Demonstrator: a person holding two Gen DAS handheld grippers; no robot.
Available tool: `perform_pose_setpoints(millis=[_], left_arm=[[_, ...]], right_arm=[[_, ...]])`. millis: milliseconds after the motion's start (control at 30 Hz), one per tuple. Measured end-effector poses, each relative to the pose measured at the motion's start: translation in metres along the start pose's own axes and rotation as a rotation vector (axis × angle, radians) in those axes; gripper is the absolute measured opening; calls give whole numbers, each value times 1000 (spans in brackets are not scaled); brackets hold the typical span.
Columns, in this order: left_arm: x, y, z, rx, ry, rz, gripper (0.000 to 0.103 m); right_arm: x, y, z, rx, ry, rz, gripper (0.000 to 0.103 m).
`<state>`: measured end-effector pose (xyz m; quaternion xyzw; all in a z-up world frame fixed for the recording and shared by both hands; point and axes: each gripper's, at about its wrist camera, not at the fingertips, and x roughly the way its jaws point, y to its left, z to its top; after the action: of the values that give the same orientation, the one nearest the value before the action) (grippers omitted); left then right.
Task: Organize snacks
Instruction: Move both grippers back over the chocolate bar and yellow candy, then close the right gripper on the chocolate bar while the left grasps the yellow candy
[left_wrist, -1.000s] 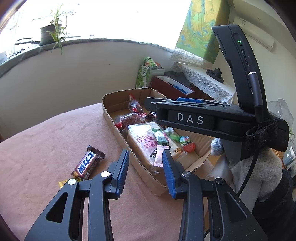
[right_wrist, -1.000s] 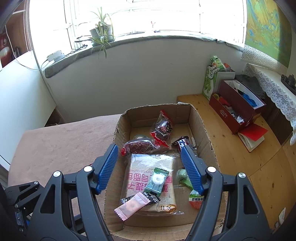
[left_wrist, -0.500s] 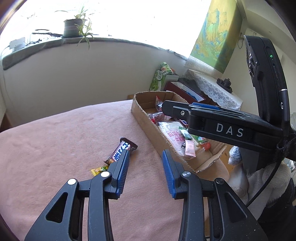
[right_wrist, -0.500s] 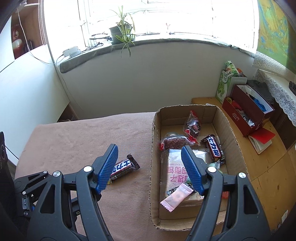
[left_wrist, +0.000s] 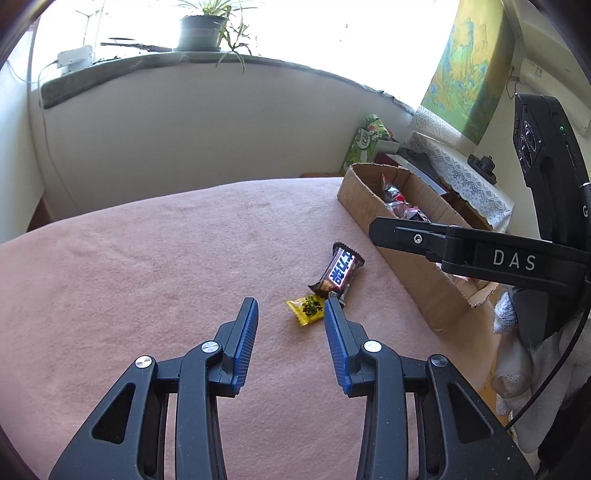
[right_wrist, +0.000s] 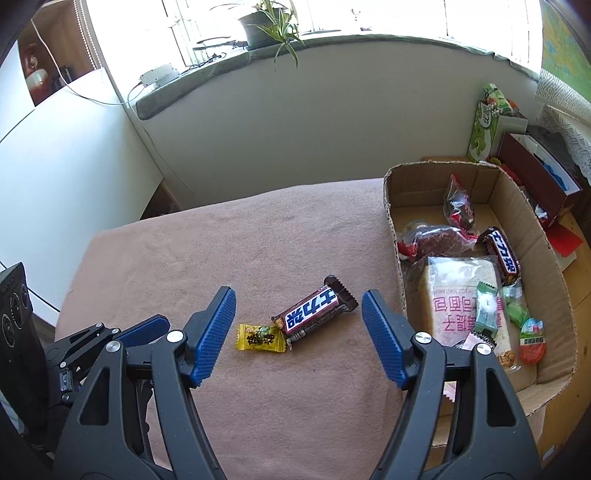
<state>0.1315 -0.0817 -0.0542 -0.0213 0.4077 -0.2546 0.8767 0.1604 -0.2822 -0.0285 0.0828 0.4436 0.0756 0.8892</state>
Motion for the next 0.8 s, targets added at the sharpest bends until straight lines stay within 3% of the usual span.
perform_pose_setpoints(millis=[167, 267, 333, 533, 733, 800], left_arm=[[15, -6, -6, 76, 42, -3, 36], [24, -14, -6, 130, 58, -11, 47], [33, -17, -5, 162, 72, 1, 47], [51, -12, -4, 192, 104, 7, 47], [53, -7, -3, 215, 91, -33, 47], [53, -6, -3, 229, 91, -54, 47]], right_arm=[[32, -2, -7, 54, 73, -16, 73], [50, -7, -8, 90, 109, -44, 73], [52, -7, -7, 93, 96, -78, 74], [50, 2, -5, 96, 100, -65, 74], [46, -2, -8, 183, 83, -59, 73], [44, -6, -12, 255, 83, -38, 66]])
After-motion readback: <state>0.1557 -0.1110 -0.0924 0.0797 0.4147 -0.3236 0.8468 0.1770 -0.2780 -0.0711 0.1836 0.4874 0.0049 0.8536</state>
